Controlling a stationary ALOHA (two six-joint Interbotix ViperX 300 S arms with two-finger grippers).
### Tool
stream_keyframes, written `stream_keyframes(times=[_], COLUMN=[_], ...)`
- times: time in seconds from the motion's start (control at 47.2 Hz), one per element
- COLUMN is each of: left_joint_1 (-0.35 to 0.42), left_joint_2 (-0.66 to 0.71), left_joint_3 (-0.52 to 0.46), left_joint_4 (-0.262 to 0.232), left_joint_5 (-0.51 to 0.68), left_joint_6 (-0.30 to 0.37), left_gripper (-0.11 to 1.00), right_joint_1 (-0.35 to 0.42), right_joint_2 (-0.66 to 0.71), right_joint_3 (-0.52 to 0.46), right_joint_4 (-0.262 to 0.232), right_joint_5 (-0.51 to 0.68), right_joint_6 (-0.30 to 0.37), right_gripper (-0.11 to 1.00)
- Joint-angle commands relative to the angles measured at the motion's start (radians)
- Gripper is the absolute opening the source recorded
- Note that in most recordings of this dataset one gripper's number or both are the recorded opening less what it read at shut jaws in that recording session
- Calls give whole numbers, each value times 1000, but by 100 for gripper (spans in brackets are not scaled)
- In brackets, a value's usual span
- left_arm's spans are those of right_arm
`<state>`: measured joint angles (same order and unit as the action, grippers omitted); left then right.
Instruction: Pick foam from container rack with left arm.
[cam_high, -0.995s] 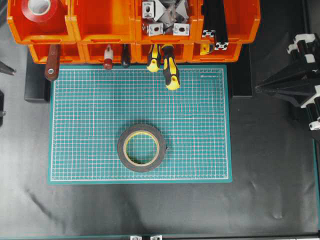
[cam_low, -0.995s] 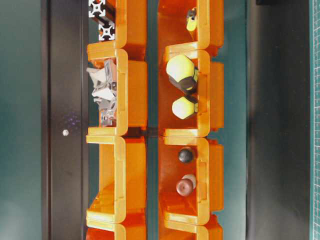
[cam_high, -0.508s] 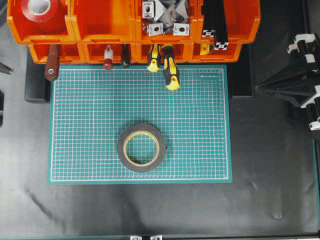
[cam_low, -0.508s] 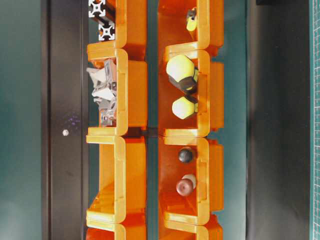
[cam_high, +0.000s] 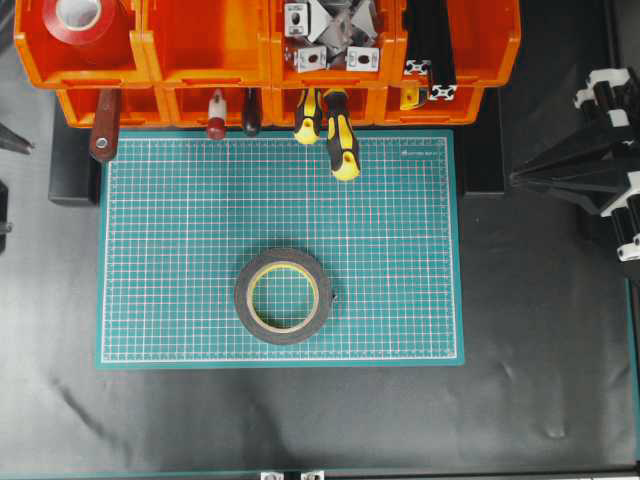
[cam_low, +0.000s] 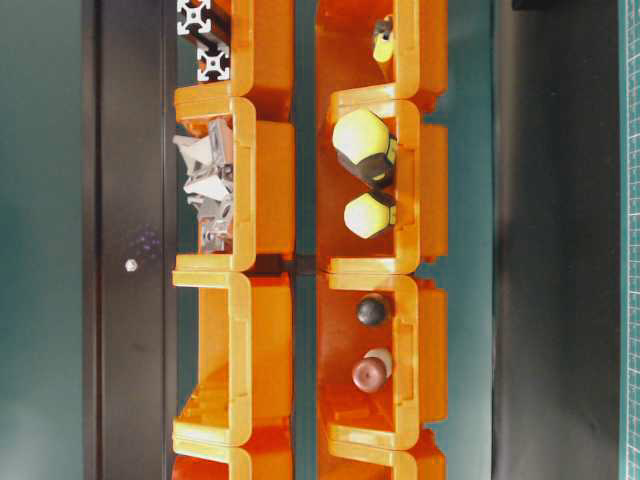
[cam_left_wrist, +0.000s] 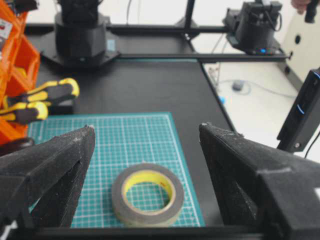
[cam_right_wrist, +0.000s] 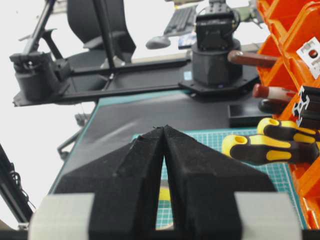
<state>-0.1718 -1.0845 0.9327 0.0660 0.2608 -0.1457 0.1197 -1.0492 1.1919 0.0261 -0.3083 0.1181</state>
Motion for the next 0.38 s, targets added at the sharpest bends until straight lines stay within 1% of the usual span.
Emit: stream_keyframes(times=[0.0,0.36], left_joint_1=[-2,-2], left_joint_2=[14,-18], left_joint_3=[-6,25], left_joint_4=[2,2], left_joint_5=[-14,-14], left_joint_6=[5,3], left_gripper=[81,81], right_joint_1=[2,2], right_joint_2=[11,8], right_joint_3=[-25,-23], right_joint_4=[-2,0], right_joint_5=[8,55], right_joint_6=[0,5], right_gripper=[-1,-1])
